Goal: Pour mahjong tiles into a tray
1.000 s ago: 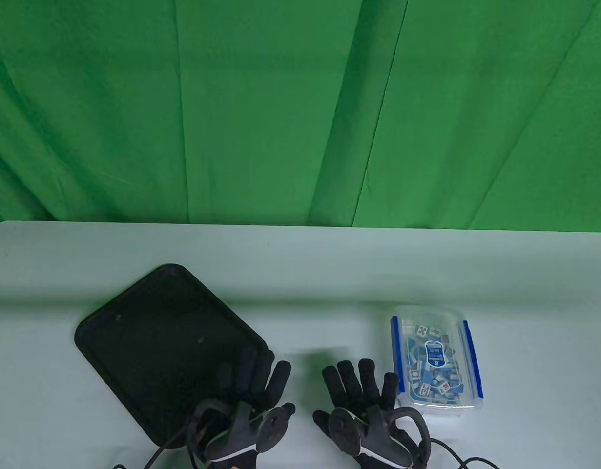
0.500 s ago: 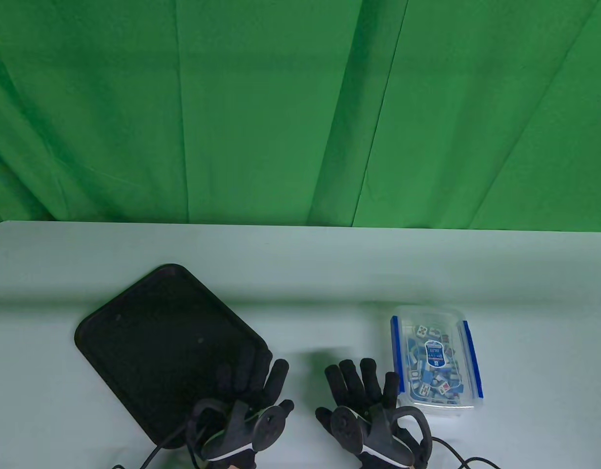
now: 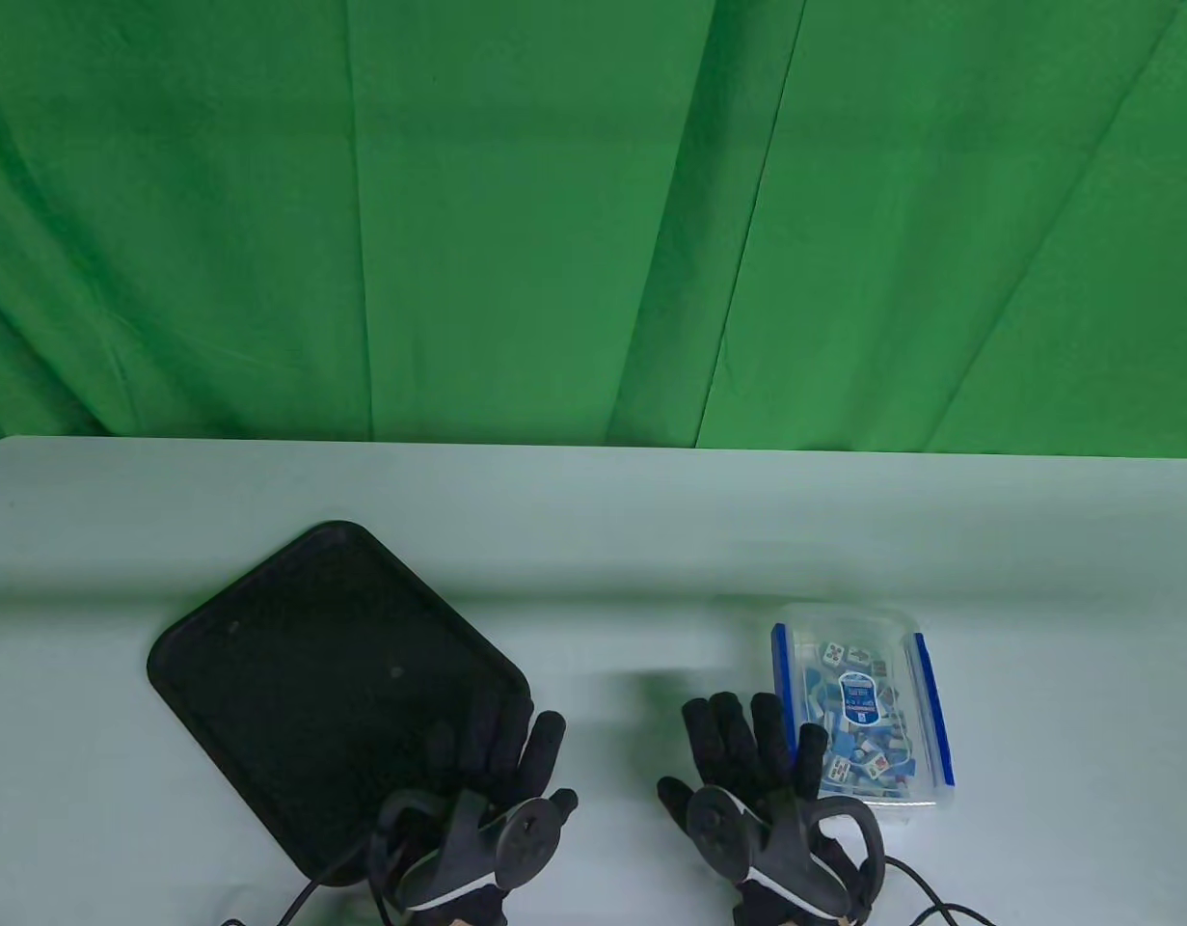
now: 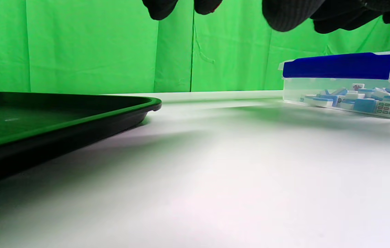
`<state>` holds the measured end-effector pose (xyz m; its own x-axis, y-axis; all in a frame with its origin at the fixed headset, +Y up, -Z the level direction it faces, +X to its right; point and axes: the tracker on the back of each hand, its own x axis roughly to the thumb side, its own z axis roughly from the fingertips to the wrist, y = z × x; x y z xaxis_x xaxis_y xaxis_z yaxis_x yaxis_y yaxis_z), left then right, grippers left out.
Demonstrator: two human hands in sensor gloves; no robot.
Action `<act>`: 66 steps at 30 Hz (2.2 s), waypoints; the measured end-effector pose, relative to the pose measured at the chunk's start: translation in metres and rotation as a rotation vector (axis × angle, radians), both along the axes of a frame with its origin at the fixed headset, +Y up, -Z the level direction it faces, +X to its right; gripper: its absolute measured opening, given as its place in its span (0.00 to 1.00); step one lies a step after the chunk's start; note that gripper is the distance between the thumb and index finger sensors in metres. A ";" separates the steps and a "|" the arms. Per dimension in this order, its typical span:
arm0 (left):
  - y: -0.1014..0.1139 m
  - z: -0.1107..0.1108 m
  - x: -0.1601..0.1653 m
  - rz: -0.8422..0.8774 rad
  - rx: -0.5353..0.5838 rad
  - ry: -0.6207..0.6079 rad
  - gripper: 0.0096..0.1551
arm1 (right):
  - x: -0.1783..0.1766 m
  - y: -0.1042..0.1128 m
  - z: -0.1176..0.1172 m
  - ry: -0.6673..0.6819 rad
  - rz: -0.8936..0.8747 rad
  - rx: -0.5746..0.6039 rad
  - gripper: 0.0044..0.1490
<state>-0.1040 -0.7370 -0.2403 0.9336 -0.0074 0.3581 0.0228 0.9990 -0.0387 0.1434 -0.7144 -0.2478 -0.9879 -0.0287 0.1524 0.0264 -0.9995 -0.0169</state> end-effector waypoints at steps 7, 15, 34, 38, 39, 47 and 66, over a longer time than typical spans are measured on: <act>-0.001 0.000 0.000 0.002 -0.008 0.001 0.43 | 0.066 0.004 -0.016 -0.297 -0.120 0.073 0.50; -0.001 -0.001 0.000 0.008 -0.030 0.001 0.42 | 0.124 -0.016 -0.026 -0.621 -0.207 -0.053 0.55; -0.004 -0.001 0.001 0.017 -0.043 0.000 0.42 | 0.129 -0.025 -0.029 -0.609 -0.244 -0.130 0.54; -0.005 -0.001 0.001 0.012 -0.054 0.002 0.42 | 0.126 -0.025 -0.029 -0.602 -0.239 -0.135 0.54; -0.005 -0.001 0.001 0.014 -0.053 0.002 0.42 | 0.126 -0.025 -0.029 -0.600 -0.237 -0.136 0.54; -0.007 -0.001 0.002 0.018 -0.064 0.003 0.43 | 0.115 -0.024 -0.029 -0.564 -0.221 -0.150 0.54; -0.009 -0.002 0.002 0.064 -0.081 -0.009 0.43 | 0.079 -0.020 -0.029 -0.433 -0.172 -0.195 0.56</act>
